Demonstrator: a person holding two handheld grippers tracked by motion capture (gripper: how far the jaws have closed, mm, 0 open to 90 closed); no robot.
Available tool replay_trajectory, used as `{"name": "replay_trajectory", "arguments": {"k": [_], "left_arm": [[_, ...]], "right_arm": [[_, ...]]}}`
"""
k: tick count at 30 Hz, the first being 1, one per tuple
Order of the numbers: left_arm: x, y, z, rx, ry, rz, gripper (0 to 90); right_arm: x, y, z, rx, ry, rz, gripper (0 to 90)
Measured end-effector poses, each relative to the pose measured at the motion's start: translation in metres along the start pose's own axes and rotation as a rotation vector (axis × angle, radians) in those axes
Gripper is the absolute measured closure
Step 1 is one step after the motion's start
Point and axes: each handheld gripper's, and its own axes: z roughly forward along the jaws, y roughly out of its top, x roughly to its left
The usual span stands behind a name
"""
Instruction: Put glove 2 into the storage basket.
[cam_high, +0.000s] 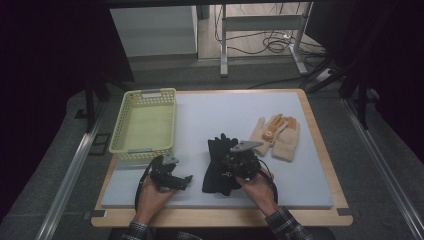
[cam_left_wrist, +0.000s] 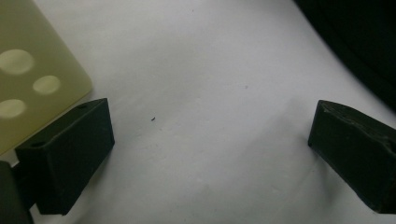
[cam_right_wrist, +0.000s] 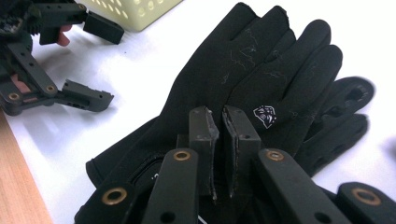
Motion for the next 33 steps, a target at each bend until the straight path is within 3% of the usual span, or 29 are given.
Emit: {"name": "replay_trajectory", "arguments": {"k": [2,3,4,5,10,13,17,22,28,32,33], "left_arm": [[0.000,0.000,0.000,0.000,0.000,-0.001,0.4],[0.000,0.000,0.000,0.000,0.000,-0.001,0.4],[0.000,0.000,0.000,0.000,0.000,-0.001,0.4],[0.000,0.000,0.000,0.000,0.000,-0.001,0.4],[0.000,0.000,0.000,0.001,0.000,-0.001,0.4],[0.000,0.000,-0.001,0.002,0.000,0.002,0.8],[0.001,0.000,-0.001,0.001,0.003,0.003,1.7],[0.001,0.000,-0.001,0.000,0.003,0.002,1.6],[0.001,0.000,-0.001,0.000,0.002,0.002,1.6],[0.001,0.000,-0.001,-0.003,0.003,-0.002,1.6],[0.001,0.000,-0.001,-0.003,0.003,-0.002,1.6]], "right_arm": [[0.001,-0.004,0.005,0.004,-0.001,-0.009,76.0],[0.001,-0.005,0.007,0.001,-0.004,-0.024,69.2],[0.001,-0.005,0.007,0.001,-0.004,-0.024,69.2],[0.000,-0.006,0.005,-0.004,-0.002,-0.037,60.3],[-0.005,-0.006,-0.008,-0.010,-0.018,-0.056,59.2],[-0.016,-0.014,-0.022,-0.007,-0.027,-0.048,65.8],[-0.027,-0.026,-0.028,0.003,-0.016,-0.027,74.7],[-0.030,-0.031,-0.028,-0.002,-0.001,-0.026,76.4],[-0.028,-0.018,-0.026,-0.011,0.027,-0.071,72.3],[-0.022,-0.012,-0.021,-0.010,0.054,-0.099,64.6],[-0.019,-0.010,-0.017,-0.005,0.059,-0.116,58.8]]}}
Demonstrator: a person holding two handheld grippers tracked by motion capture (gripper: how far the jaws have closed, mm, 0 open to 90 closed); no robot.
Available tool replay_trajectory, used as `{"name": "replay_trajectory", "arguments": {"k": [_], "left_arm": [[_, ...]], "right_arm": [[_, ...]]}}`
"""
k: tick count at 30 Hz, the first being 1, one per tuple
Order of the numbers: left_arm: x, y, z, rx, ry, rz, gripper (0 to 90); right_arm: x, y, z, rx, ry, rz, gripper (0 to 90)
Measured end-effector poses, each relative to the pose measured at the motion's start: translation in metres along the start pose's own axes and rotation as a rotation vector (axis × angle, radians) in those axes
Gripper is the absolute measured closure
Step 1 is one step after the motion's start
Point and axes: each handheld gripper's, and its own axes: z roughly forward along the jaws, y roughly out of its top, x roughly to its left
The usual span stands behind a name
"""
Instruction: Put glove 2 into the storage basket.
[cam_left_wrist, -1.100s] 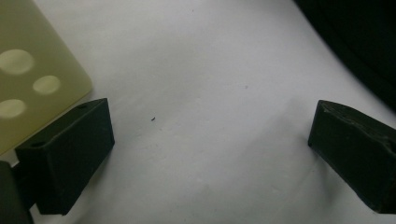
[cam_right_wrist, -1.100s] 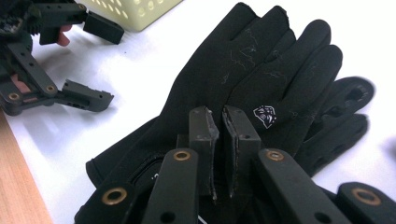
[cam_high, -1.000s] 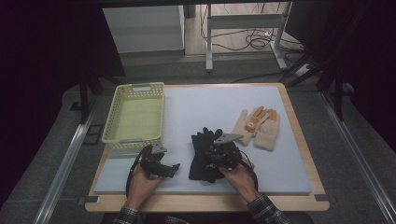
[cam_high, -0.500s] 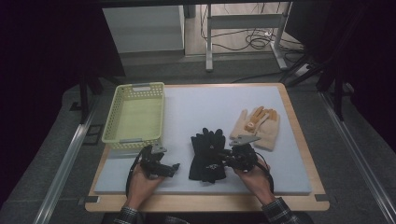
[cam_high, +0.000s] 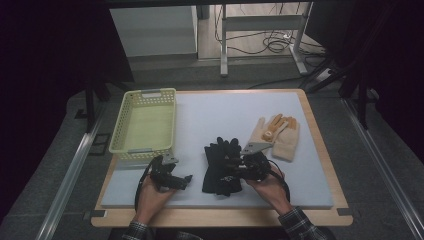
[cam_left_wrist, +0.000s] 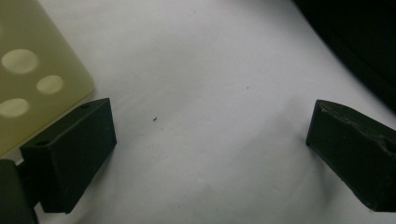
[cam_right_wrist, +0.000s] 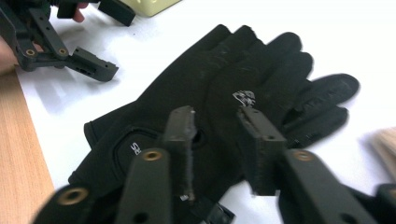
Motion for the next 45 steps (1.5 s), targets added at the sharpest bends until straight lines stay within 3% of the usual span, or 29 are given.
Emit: {"name": "replay_trajectory", "arguments": {"k": [4,7,8,10,12,14,19,20,23,25,26,29,31,32,33,34,36,39,40,45], "left_arm": [[0.000,0.000,0.000,-0.001,0.000,-0.001,1.6],[0.000,0.000,0.000,-0.001,0.000,0.000,1.6],[0.000,0.000,0.000,-0.001,0.000,0.000,1.6],[0.000,0.000,0.000,-0.001,0.000,0.000,1.6],[0.000,0.000,0.000,0.000,0.001,0.000,1.6],[0.000,0.000,0.000,0.000,0.000,0.000,1.6],[0.000,0.000,0.000,0.000,0.000,0.000,1.6],[0.000,0.000,0.000,-0.001,0.000,0.001,1.6],[0.000,0.000,0.000,0.000,0.000,0.001,1.6],[0.000,0.000,0.000,0.000,0.000,0.001,1.6],[0.000,0.000,0.000,0.000,0.000,0.001,1.6],[0.000,0.000,0.000,0.000,0.000,0.001,1.6],[0.000,0.000,0.000,0.000,0.000,0.001,1.6],[0.000,0.000,0.000,-0.001,0.001,0.001,1.6],[0.000,0.000,0.000,0.000,0.001,0.001,1.6],[0.000,0.000,0.000,-0.001,0.001,0.001,1.6],[0.000,0.000,0.000,-0.001,0.001,0.001,1.6],[0.000,0.000,0.000,0.003,0.000,0.004,1.6],[0.000,0.000,0.000,0.004,0.000,0.005,1.6],[0.000,0.000,0.000,0.004,0.000,0.005,1.6]], "right_arm": [[0.003,0.006,0.015,0.001,0.028,-0.013,48.0],[0.004,0.009,0.028,0.029,0.022,-0.025,48.4],[0.005,0.009,0.039,0.071,0.007,-0.037,57.3],[0.007,0.008,0.044,0.086,-0.006,-0.039,73.8],[0.009,0.008,0.043,0.084,-0.014,-0.022,82.2],[0.010,0.009,0.039,0.080,-0.027,0.002,85.0],[0.015,0.015,0.030,0.058,-0.070,0.041,85.5],[0.017,0.018,0.025,0.041,-0.091,0.072,85.5],[0.022,0.022,0.021,0.025,-0.145,0.105,85.6],[0.023,0.023,0.020,0.024,-0.152,0.122,85.6],[0.026,0.024,0.021,0.022,-0.188,0.147,85.6],[0.028,0.022,0.027,0.024,-0.216,0.187,85.1],[0.029,0.021,0.030,0.019,-0.226,0.194,84.1],[0.028,0.018,0.034,0.014,-0.227,0.190,82.0],[0.027,0.014,0.036,-0.005,-0.213,0.175,73.5],[0.027,0.014,0.036,-0.005,-0.213,0.175,73.5],[0.023,0.009,0.026,-0.018,-0.191,0.145,66.0],[0.020,0.006,0.015,-0.028,-0.162,0.125,66.8],[0.017,0.001,0.005,-0.021,-0.153,0.098,71.5],[0.010,-0.015,-0.009,0.001,-0.123,0.080,84.1]]}}
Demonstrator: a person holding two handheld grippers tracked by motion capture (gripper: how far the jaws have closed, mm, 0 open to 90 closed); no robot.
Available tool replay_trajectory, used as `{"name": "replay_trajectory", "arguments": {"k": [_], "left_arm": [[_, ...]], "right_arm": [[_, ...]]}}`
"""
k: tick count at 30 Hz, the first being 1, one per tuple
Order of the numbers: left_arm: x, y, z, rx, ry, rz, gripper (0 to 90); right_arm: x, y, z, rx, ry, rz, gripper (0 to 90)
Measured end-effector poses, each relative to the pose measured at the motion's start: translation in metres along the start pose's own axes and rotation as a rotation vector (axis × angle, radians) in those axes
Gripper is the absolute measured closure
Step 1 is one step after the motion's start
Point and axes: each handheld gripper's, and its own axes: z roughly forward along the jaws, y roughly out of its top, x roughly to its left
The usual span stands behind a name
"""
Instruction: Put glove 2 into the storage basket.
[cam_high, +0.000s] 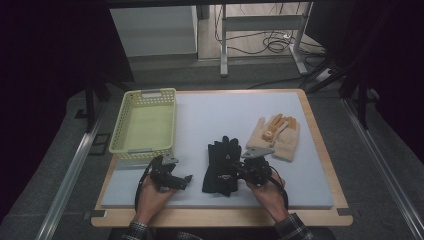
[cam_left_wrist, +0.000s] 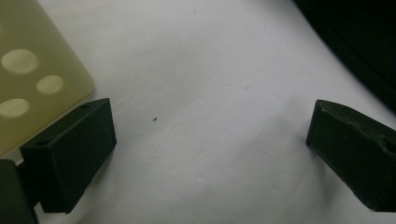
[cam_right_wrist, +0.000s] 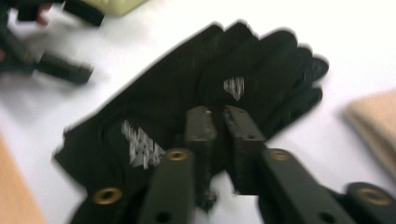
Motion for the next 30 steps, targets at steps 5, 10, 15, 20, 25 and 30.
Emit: {"name": "replay_trajectory", "arguments": {"k": [5,10,15,20,25,30], "left_arm": [[0.000,0.000,0.000,0.000,0.000,0.000,1.6],[0.000,0.000,0.000,0.002,0.000,0.003,1.6],[0.000,0.000,0.000,0.002,0.001,0.003,1.6],[0.000,0.000,0.000,0.002,0.000,0.003,1.6],[0.000,0.000,0.000,0.002,0.000,0.003,1.6],[0.000,0.000,0.000,0.002,0.001,0.003,1.6]], "right_arm": [[-0.002,-0.029,-0.010,0.039,0.042,-0.016,88.1],[0.003,-0.041,-0.011,0.058,0.080,-0.015,88.2],[0.011,-0.045,-0.005,0.066,0.119,-0.018,88.1],[0.018,-0.039,-0.002,0.042,0.154,-0.030,88.0],[0.029,-0.032,0.006,0.045,0.180,-0.054,87.6],[0.029,-0.032,0.004,0.042,0.175,-0.062,83.4]]}}
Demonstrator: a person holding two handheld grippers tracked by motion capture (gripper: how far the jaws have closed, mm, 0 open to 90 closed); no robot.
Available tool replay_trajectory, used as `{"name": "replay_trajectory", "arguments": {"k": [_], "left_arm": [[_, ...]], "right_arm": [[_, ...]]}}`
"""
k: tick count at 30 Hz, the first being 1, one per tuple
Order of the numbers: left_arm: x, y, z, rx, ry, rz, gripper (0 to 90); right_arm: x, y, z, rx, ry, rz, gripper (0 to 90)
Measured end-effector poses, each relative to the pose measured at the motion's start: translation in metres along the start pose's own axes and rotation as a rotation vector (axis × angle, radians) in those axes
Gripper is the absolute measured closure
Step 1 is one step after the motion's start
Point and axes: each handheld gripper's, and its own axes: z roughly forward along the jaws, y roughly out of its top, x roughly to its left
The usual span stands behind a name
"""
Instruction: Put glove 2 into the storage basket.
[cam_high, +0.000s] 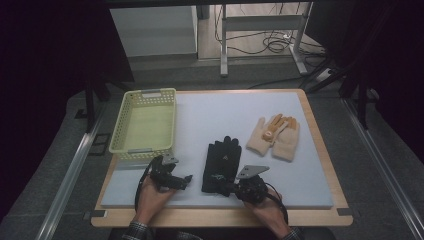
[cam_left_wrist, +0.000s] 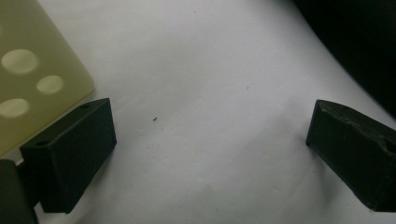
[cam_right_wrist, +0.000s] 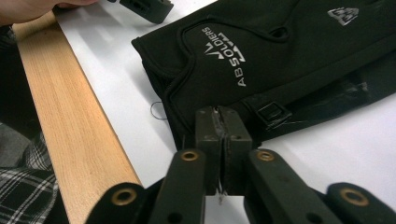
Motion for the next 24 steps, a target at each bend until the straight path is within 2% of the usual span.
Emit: {"name": "replay_trajectory", "arguments": {"k": [1,2,5,6,7,8,9,10,12,13,14,15,16,17,18,21,23,24], "left_arm": [[0.000,0.000,0.000,0.000,0.000,0.000,1.6],[0.000,0.000,0.000,0.000,0.000,0.000,1.6],[0.000,0.000,0.000,0.000,0.000,0.000,1.6],[0.000,0.000,0.000,0.000,0.000,0.000,1.6],[0.000,0.000,0.000,0.000,0.000,0.000,1.6],[0.000,0.000,0.000,0.000,0.000,0.000,1.6],[0.000,0.000,0.000,0.001,0.000,0.000,1.6],[0.000,0.000,0.000,0.001,0.000,0.000,1.6],[0.000,0.000,0.000,0.001,0.000,0.000,1.6],[0.000,0.000,0.000,0.001,0.000,0.000,1.6],[0.000,0.000,0.000,0.001,0.000,0.000,1.6],[0.000,0.000,0.000,-0.002,0.000,-0.003,1.6],[0.000,0.000,0.000,-0.002,0.000,-0.003,1.6],[0.000,0.000,0.000,-0.002,0.000,-0.003,1.6],[0.000,0.000,0.000,-0.002,0.000,-0.003,1.6],[0.000,0.000,0.000,-0.002,-0.001,-0.003,1.6],[0.000,0.000,0.000,-0.002,0.000,-0.003,1.6],[0.000,0.000,0.000,-0.001,0.000,-0.003,1.6]], "right_arm": [[-0.004,0.001,-0.008,-0.013,-0.012,0.000,81.8],[-0.004,0.001,-0.008,-0.013,-0.012,0.000,81.8],[-0.023,0.004,-0.020,-0.041,-0.058,0.018,81.0],[-0.023,0.004,-0.020,-0.041,-0.058,0.018,81.0],[-0.035,0.009,-0.021,-0.051,-0.076,0.050,80.0],[-0.035,0.009,-0.021,-0.051,-0.076,0.050,80.0],[-0.045,0.014,-0.017,-0.057,-0.094,0.071,76.6],[-0.045,0.014,-0.017,-0.057,-0.094,0.071,76.6],[-0.058,0.024,-0.009,-0.068,-0.121,0.081,70.9],[-0.069,0.034,0.000,-0.074,-0.145,0.080,64.2],[-0.069,0.034,0.000,-0.074,-0.145,0.080,64.2],[-0.078,0.043,0.008,-0.076,-0.166,0.083,57.6],[-0.078,0.043,0.008,-0.076,-0.166,0.083,57.6],[-0.088,0.054,0.019,-0.083,-0.186,0.089,50.2],[-0.088,0.054,0.019,-0.083,-0.186,0.089,50.2],[-0.097,0.064,0.033,-0.077,-0.200,0.098,41.7],[-0.102,0.068,0.042,-0.058,-0.217,0.087,41.3],[-0.105,0.070,0.050,-0.026,-0.202,0.099,52.0]]}}
